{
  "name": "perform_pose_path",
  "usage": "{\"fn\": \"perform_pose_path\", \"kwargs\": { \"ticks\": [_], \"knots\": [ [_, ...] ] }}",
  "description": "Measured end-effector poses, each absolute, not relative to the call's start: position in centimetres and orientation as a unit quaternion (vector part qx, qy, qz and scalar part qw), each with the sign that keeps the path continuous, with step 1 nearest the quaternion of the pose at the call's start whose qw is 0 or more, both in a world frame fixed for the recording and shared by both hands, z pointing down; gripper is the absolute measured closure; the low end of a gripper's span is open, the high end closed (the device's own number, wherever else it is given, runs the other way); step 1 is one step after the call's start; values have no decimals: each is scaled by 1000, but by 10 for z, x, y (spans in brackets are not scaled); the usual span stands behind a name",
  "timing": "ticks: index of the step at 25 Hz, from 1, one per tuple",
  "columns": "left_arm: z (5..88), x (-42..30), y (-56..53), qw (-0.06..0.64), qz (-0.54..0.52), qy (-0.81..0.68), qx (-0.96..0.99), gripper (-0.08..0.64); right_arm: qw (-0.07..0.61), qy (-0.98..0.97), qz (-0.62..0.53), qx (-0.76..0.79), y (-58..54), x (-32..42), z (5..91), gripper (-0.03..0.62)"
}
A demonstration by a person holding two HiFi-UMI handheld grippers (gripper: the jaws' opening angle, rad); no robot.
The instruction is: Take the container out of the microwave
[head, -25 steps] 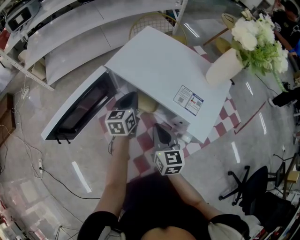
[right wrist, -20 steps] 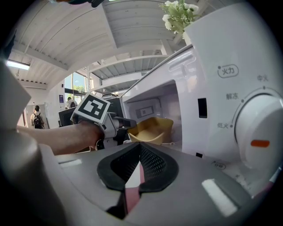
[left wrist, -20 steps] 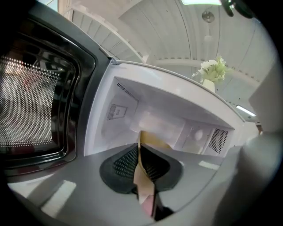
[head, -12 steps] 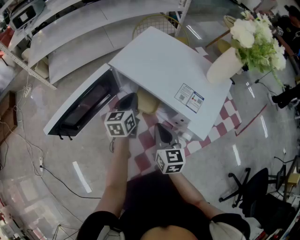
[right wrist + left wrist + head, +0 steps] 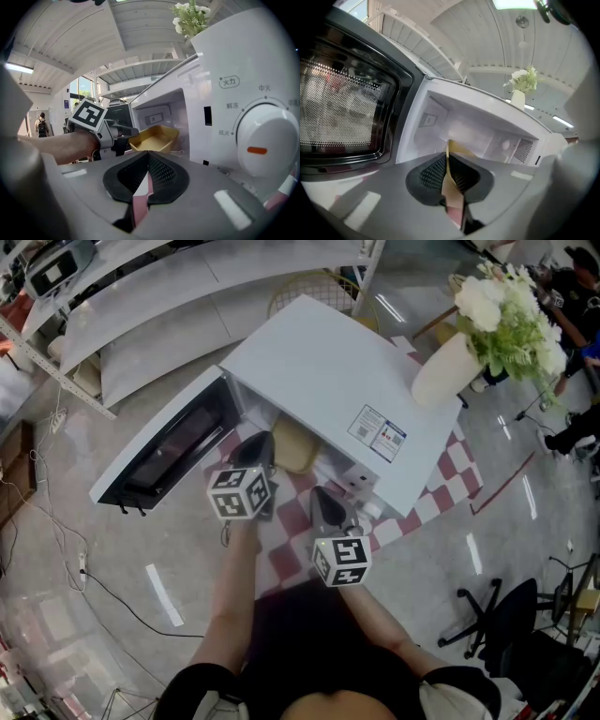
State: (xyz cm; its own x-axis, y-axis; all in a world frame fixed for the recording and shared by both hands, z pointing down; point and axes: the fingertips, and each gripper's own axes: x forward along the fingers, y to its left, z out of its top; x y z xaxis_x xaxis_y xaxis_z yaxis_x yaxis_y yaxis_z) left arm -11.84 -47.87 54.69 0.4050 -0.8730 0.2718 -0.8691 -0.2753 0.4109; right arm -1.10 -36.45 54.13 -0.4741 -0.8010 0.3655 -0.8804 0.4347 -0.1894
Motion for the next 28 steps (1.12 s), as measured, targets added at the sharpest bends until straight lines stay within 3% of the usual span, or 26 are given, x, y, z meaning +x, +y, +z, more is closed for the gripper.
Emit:
{"fn": "perform_pose_path", "kwargs": {
  "ticks": [28],
  "knots": [
    [536,-129,-430,260,-27,-550,793,534,108,-835,177,509,-356,-12,540,592]
  ]
}}
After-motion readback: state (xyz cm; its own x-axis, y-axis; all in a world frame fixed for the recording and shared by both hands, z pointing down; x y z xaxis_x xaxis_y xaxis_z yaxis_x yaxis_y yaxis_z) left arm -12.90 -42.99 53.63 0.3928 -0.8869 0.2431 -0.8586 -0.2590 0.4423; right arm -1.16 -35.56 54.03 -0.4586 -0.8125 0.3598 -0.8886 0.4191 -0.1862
